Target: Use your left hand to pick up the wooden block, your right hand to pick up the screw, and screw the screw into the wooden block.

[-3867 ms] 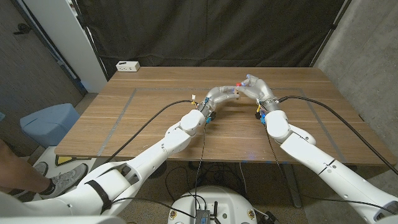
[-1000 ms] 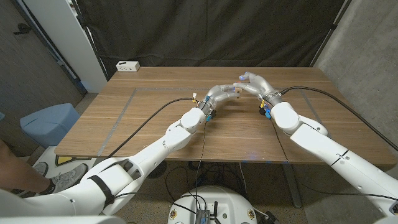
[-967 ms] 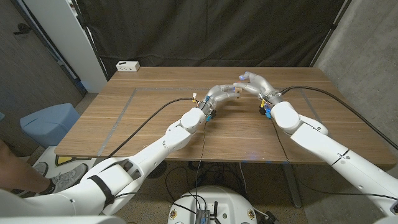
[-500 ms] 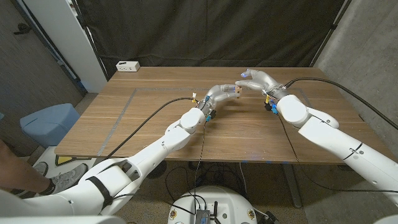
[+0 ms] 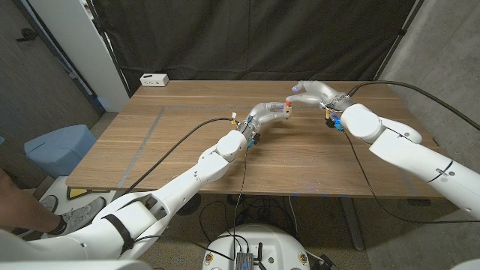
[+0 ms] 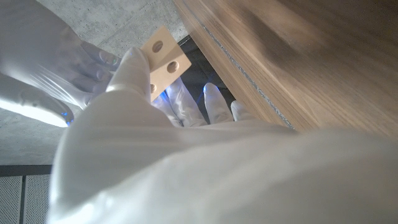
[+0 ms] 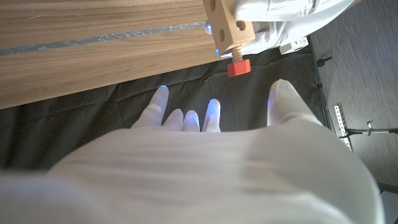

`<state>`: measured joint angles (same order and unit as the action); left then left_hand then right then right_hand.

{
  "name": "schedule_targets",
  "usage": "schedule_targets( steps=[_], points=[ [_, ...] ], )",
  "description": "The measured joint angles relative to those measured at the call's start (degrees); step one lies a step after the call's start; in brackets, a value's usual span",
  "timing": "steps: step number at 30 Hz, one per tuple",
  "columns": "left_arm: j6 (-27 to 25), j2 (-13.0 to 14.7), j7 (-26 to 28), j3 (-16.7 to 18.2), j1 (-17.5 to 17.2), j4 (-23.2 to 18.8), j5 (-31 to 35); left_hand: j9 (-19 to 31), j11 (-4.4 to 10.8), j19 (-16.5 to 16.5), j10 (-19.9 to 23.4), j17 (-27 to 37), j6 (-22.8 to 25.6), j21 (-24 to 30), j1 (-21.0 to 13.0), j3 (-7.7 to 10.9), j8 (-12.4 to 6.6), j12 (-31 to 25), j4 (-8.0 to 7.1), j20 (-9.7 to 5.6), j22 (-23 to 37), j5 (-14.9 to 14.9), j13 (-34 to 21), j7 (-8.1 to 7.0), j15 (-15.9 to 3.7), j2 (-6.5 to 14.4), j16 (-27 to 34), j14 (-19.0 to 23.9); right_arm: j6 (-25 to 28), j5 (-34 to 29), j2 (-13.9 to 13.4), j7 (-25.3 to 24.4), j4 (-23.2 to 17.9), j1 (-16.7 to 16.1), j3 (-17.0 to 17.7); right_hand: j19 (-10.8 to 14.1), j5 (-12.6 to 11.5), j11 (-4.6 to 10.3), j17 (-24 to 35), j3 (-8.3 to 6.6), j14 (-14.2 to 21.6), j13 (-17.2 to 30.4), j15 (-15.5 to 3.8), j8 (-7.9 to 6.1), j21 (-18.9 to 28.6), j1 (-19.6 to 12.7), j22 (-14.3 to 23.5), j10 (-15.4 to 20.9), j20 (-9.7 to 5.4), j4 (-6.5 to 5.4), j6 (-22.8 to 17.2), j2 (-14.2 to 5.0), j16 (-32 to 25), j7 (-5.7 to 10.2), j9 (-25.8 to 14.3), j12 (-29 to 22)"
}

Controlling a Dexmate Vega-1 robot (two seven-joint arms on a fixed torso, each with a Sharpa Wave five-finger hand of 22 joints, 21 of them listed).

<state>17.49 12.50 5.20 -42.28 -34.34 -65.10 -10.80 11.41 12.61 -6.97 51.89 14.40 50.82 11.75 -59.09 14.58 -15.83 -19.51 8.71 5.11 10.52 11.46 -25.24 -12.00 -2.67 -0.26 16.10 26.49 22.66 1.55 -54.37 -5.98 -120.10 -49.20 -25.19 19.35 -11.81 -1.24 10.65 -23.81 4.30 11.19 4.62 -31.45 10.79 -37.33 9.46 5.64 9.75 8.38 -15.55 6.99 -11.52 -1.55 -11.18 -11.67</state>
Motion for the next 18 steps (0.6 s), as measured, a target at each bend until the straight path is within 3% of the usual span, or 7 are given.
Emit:
schedule_targets(
  steps=[18],
  points=[
    [0.1, -0.1, -0.1, -0.1, 0.0, 0.4, 0.3, 0.0, 0.0, 0.0, 0.0, 0.0, 0.0, 0.0, 0.0, -0.04, 0.23, 0.2, 0.04, 0.0, 0.0, 0.0, 0.0, 0.0, 0.0, 0.0, 0.0, 0.0, 5.1, -0.2, -4.3, 8.9, -2.4, 5.9, -1.5, 0.1, 0.0, 0.0, 0.0, -0.8, 0.1, 0.0, 1.35, 0.34, 0.0, -1.4, 0.0, 0.0, 1.74, 0.8, -1.2, -1.44, 0.0, -0.19, 0.0, 0.0]
  ],
)
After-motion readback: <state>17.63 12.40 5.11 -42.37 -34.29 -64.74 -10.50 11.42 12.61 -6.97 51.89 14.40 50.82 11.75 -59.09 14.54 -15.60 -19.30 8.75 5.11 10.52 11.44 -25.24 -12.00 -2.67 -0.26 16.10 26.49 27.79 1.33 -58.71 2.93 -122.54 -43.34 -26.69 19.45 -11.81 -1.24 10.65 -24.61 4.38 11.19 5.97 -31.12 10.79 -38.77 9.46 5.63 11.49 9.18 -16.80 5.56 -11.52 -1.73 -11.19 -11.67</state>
